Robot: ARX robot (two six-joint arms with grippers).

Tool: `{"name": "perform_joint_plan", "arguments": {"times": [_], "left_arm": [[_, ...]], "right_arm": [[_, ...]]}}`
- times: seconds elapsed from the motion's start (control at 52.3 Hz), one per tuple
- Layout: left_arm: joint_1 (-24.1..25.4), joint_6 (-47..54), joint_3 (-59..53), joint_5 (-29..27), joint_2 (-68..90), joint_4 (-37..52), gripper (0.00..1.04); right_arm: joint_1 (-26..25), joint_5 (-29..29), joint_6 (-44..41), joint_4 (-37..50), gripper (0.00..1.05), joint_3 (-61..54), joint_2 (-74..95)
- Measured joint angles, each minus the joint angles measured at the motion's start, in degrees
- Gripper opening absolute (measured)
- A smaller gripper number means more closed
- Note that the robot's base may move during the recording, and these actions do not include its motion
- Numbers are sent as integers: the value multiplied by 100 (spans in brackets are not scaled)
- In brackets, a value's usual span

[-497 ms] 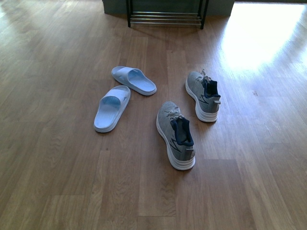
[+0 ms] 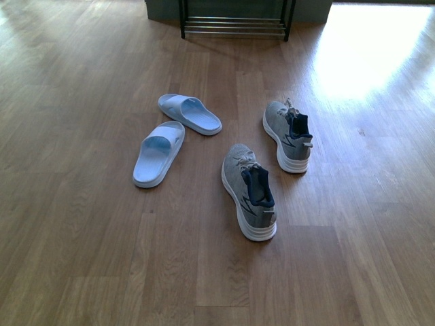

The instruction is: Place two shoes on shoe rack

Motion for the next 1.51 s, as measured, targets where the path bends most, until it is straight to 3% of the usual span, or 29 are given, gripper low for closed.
{"name": "perform_joint_plan", "arguments": {"times": [1.509], "left_arm": [[0, 0, 0, 0, 0, 0, 95]], "right_arm": [[0, 0, 0, 2, 95, 0, 0]]}}
